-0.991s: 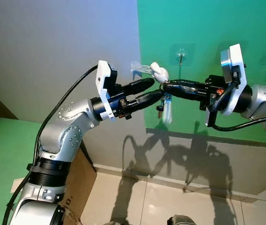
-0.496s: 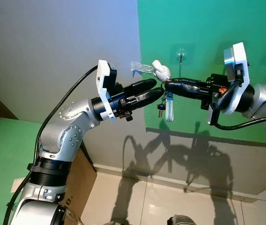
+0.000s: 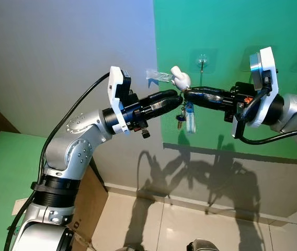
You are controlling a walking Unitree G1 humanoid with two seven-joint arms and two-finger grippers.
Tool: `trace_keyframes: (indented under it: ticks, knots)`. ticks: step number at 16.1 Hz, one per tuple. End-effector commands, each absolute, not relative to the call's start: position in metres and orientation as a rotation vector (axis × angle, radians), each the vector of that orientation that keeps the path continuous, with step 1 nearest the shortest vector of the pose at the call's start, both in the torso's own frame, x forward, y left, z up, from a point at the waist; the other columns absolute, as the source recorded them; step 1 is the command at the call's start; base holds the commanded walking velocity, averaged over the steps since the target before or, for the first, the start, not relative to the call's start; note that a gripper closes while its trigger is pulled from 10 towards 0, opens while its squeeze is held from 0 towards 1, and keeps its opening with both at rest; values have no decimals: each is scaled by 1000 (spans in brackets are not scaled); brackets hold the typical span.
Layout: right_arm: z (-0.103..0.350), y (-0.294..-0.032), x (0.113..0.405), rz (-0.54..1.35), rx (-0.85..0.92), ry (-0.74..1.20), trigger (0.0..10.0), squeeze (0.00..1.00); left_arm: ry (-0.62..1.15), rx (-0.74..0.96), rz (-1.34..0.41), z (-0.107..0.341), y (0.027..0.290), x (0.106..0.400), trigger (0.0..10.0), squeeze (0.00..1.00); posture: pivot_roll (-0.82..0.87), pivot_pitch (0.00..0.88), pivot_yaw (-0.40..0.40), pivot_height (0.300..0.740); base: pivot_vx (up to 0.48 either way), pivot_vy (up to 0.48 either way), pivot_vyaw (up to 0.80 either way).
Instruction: Hang keys on a hook
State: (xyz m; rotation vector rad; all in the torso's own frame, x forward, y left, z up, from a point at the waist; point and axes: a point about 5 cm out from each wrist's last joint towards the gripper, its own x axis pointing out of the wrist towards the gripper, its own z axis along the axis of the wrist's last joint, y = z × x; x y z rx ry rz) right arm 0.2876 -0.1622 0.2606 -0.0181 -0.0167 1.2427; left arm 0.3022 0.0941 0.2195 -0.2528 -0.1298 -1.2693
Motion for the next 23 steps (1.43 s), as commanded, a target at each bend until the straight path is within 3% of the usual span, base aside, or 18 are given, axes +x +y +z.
trace_keyframes:
  ticks: [1, 10, 19, 20, 22, 23]
  knots:
    - [274, -155, 284, 1285, -32, -68, 0, 0, -152, -227, -1269, 227, 95, 304, 10000, 0, -288, 54, 128, 736, 0, 0, 0]
    - [273, -150, 279, 1318, -14, -61, 0, 0, -160, -233, -1282, 228, 93, 303, 10000, 0, -290, 53, 129, 736, 0, 0, 0]
    - [268, -157, 281, 1315, 5, -27, 0, 0, -203, -449, -1473, 246, 101, 284, 10000, 0, -287, 32, 128, 736, 0, 0, 0]
    - [268, -157, 281, 1315, 4, -27, 0, 0, -199, -451, -1481, 246, 101, 283, 9647, 0, -287, 33, 128, 736, 0, 0, 0]
    - [268, -157, 281, 1319, 6, -27, 0, 0, -180, -442, -1491, 244, 100, 281, 4392, 0, -286, 34, 128, 736, 0, 0, 0]
    - [268, -157, 281, 1320, 6, -27, 0, 0, -173, -434, -1489, 243, 99, 281, 4824, 0, -286, 34, 128, 736, 0, 0, 0]
